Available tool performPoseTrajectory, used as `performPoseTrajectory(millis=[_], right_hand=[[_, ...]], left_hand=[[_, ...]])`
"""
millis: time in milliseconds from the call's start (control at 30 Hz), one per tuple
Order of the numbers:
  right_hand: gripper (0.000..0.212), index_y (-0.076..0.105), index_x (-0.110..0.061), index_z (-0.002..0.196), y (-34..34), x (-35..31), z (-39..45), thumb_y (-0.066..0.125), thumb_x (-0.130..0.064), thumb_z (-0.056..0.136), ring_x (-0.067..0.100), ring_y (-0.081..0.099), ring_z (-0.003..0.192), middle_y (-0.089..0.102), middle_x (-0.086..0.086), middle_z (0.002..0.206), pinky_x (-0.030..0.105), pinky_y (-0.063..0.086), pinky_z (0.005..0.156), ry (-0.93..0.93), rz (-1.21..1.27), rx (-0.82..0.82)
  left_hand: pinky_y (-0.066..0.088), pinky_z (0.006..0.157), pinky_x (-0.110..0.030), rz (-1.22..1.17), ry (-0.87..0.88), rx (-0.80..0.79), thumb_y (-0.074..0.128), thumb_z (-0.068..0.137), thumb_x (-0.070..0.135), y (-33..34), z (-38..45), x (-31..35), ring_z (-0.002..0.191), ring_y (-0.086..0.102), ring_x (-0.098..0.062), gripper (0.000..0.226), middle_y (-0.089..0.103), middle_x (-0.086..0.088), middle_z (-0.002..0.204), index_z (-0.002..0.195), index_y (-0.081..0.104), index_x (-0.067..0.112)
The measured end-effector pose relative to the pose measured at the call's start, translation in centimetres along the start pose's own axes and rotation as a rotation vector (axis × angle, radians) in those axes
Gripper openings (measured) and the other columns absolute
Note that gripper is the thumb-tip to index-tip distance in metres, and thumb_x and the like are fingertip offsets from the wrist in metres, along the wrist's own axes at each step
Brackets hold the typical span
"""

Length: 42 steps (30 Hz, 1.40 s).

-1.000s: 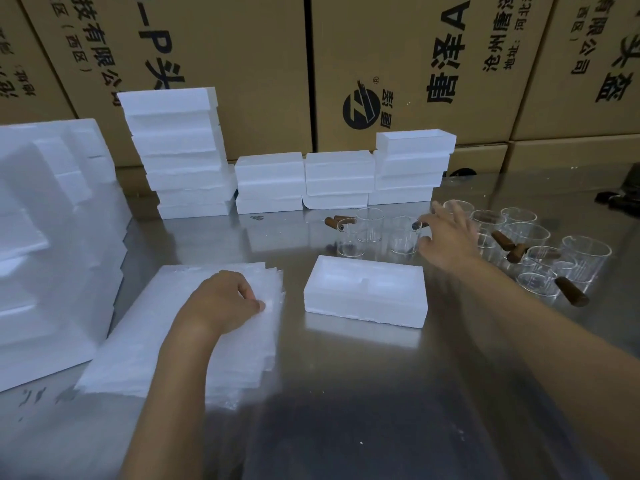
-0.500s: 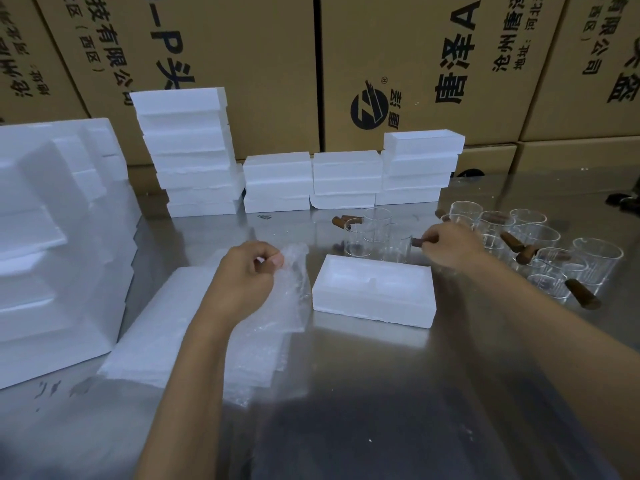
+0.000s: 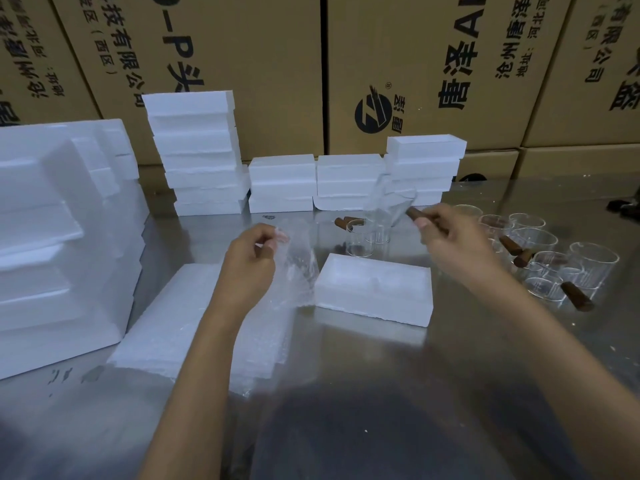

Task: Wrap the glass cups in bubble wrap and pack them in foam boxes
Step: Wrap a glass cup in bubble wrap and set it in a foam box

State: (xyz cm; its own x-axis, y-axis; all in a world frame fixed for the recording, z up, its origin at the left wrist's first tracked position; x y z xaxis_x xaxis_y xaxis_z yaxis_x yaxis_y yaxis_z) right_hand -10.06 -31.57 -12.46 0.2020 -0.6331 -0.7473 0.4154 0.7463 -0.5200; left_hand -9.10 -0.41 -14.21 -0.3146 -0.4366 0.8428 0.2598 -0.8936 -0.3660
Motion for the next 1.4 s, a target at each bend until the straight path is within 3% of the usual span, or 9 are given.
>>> performPoseTrajectory(millis=[267, 500, 667, 767, 900, 1000, 1200, 1300, 1400], right_hand=[[0.007, 0.067, -0.029, 0.093, 5.9, -7.0, -6.2, 0.061, -0.028, 0.094, 0.0, 0.047, 0.076, 0.059, -0.017, 0.075, 0.02, 0.033, 0.064, -0.202, -0.026, -0.136], [0.015, 0.068, -0.021, 0.086, 7.6, -3.3, -6.3, 0.06, -0.032, 0.093, 0.003, 0.05, 0.063, 0.058, -0.02, 0.062, 0.028, 0.035, 0.059, 0.023, 0.032, -0.075], [0.023, 0.071, -0.016, 0.08, 6.8, -1.0, -5.5, 0.061, -0.029, 0.097, -0.002, 0.049, 0.052, 0.065, -0.014, 0.059, 0.022, 0.038, 0.055, 0.201, 0.368, -0.064], [0.027, 0.074, -0.007, 0.092, 6.4, 0.2, -5.9, 0.062, -0.031, 0.091, 0.001, 0.051, 0.062, 0.063, -0.008, 0.065, 0.017, 0.039, 0.062, 0.271, 0.523, -0.121], [0.027, 0.077, -0.016, 0.1, 6.5, 1.0, -6.1, 0.055, -0.018, 0.084, 0.01, 0.061, 0.079, 0.078, -0.003, 0.09, 0.026, 0.034, 0.064, 0.337, 0.612, -0.213], [0.028, 0.073, -0.012, 0.102, 6.4, 0.7, -6.1, 0.047, -0.006, 0.094, 0.012, 0.06, 0.062, 0.078, 0.003, 0.095, 0.021, 0.031, 0.05, 0.32, 0.665, -0.284], [0.023, 0.068, -0.01, 0.112, 7.5, -0.2, -6.9, 0.047, -0.012, 0.101, 0.023, 0.058, 0.059, 0.077, 0.007, 0.099, 0.027, 0.043, 0.052, 0.339, 0.758, -0.444], [0.026, 0.068, -0.015, 0.117, 8.2, -0.4, -7.6, 0.054, -0.03, 0.1, 0.049, 0.064, 0.103, 0.077, 0.003, 0.106, 0.049, 0.058, 0.088, 0.359, 0.739, -0.51], [0.023, 0.074, -0.02, 0.11, 8.5, -1.2, -7.9, 0.058, -0.032, 0.098, 0.03, 0.069, 0.109, 0.077, 0.002, 0.109, 0.046, 0.056, 0.093, 0.317, 0.774, -0.511]], left_hand=[[0.043, 0.075, -0.008, -0.257, 0.107, 0.063, 0.048, 0.099, -0.001, -0.8, -0.6, 2.5, 0.082, 0.059, 0.007, 0.036, 0.069, 0.022, 0.093, 0.086, 0.067, 0.027], [0.044, 0.075, -0.007, -0.234, 0.153, -0.079, 0.051, 0.095, -0.004, 2.0, -1.7, 4.8, 0.094, 0.064, 0.004, 0.039, 0.074, 0.015, 0.094, 0.085, 0.072, 0.026], [0.05, 0.077, -0.035, -0.248, 0.202, -0.318, 0.052, 0.092, -0.01, 6.8, -4.1, 7.4, 0.092, 0.066, -0.023, 0.035, 0.076, 0.0, 0.097, 0.093, 0.074, 0.017], [0.049, 0.066, -0.018, -0.302, 0.176, -0.458, 0.052, 0.094, -0.01, 9.4, -5.7, 8.2, 0.073, 0.068, -0.013, 0.031, 0.074, -0.001, 0.084, 0.102, 0.069, 0.016], [0.048, 0.071, -0.018, -0.148, 0.29, 0.083, 0.06, 0.093, 0.008, 4.3, -4.8, 8.4, 0.079, 0.062, -0.008, 0.02, 0.064, 0.013, 0.088, 0.099, 0.057, 0.026], [0.047, 0.091, -0.022, 0.016, 0.307, 0.451, 0.067, 0.092, 0.031, 0.2, -4.8, 7.7, 0.107, 0.05, -0.01, 0.036, 0.045, 0.015, 0.117, 0.119, 0.043, 0.036], [0.047, 0.1, -0.028, -0.348, -0.205, 0.019, 0.069, 0.068, 0.074, 3.1, -2.0, 0.6, 0.127, 0.051, -0.008, 0.087, 0.048, 0.015, 0.14, 0.142, 0.04, 0.04], [0.046, 0.106, -0.045, -0.532, -0.247, -0.185, 0.075, 0.072, 0.067, 5.6, -2.3, 0.2, 0.121, 0.062, -0.014, 0.071, 0.064, 0.014, 0.131, 0.134, 0.054, 0.04], [0.051, 0.101, -0.048, -0.634, -0.231, -0.31, 0.075, 0.081, 0.054, 7.4, -3.0, 1.3, 0.114, 0.067, -0.019, 0.052, 0.069, 0.006, 0.125, 0.128, 0.062, 0.036]])
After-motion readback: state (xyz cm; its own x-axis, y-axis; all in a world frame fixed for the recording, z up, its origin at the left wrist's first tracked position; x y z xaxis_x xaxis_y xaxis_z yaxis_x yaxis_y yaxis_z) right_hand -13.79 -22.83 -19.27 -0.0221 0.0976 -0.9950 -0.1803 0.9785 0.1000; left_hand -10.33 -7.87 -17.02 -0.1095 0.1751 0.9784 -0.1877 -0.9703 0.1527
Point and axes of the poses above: each hand's wrist, its own z-axis towards the middle knuckle, its own y-axis out of the palm, x = y × z, the point moved 10 cm from there along z, towards the middle knuckle
